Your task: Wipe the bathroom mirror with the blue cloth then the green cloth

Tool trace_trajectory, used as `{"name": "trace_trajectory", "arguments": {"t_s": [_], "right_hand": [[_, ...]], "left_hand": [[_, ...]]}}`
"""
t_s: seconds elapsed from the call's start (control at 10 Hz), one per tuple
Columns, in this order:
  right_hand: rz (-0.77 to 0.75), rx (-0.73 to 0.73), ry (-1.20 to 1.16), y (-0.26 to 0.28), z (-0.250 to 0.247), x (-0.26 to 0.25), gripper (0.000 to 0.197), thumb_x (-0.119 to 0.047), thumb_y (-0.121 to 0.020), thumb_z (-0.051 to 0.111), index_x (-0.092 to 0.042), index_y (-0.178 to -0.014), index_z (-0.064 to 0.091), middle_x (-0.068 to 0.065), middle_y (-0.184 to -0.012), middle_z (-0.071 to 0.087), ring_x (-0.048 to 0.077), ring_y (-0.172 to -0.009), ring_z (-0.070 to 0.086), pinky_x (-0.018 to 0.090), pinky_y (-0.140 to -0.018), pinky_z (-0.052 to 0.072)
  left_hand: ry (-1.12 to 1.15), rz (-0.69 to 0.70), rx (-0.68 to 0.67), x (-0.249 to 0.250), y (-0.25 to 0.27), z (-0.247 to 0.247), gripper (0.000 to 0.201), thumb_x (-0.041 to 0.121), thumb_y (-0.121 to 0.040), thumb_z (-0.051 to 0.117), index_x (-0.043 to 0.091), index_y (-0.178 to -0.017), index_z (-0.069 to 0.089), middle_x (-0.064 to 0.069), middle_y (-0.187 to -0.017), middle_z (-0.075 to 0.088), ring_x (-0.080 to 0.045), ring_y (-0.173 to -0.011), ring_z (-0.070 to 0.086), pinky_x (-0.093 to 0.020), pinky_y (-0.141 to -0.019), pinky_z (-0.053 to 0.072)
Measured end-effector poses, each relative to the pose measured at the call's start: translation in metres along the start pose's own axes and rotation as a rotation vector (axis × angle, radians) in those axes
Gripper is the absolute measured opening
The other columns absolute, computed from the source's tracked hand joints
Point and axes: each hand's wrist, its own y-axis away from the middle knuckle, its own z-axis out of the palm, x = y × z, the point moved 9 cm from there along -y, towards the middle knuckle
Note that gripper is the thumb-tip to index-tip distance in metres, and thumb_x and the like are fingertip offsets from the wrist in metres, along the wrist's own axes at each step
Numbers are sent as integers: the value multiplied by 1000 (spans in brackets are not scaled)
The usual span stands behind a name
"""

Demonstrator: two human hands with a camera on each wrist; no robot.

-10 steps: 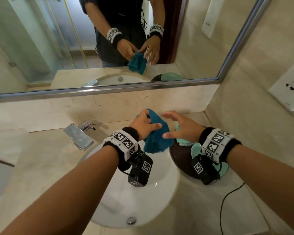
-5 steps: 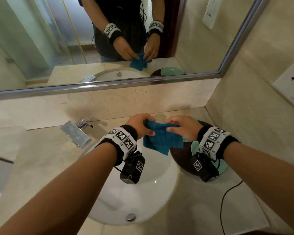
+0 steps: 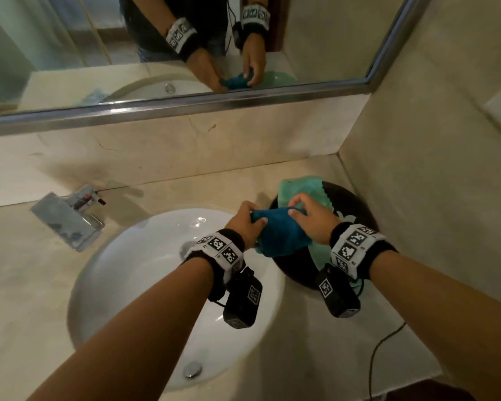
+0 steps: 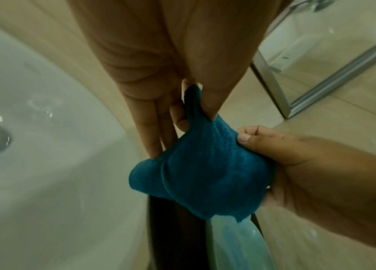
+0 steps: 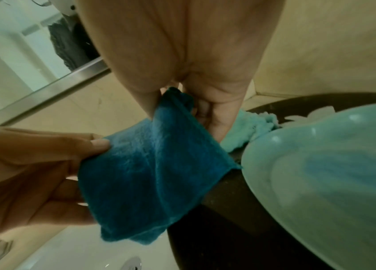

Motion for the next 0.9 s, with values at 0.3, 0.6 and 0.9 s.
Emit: {"name": "trace_trajectory", "arguments": {"t_s": [0.3, 0.6, 0.9], "right_hand": [[59, -154, -78, -16, 35, 36, 35, -5, -83, 59, -16, -111, 41, 13, -93, 57, 27, -80, 58, 32, -66, 48], [-10, -107, 178, -26, 14, 45, 34, -3, -82, 58, -9, -115, 49, 13, -112, 56, 28, -103, 54, 26, -77, 39], [-57, -135, 459, -25, 22, 50, 52, -28, -84, 63, -25, -133, 46, 8, -132, 38, 29, -124, 36, 40, -105, 35]], "left_hand": [[5, 16, -2, -21, -20, 26, 49, -9, -79, 57, 21, -105, 28, -24, -111, 50, -43, -87, 62, -53, -64, 57], [212, -40, -35, -19, -38, 61, 44, -14, -85, 50, 21, -108, 40, -12, -109, 51, -32, -93, 58, -40, -62, 57], [-478, 48, 57, -19, -27, 35, 56, 19, -86, 65, 22, -137, 42, -12, -132, 42, -28, -112, 54, -30, -95, 43]]}}
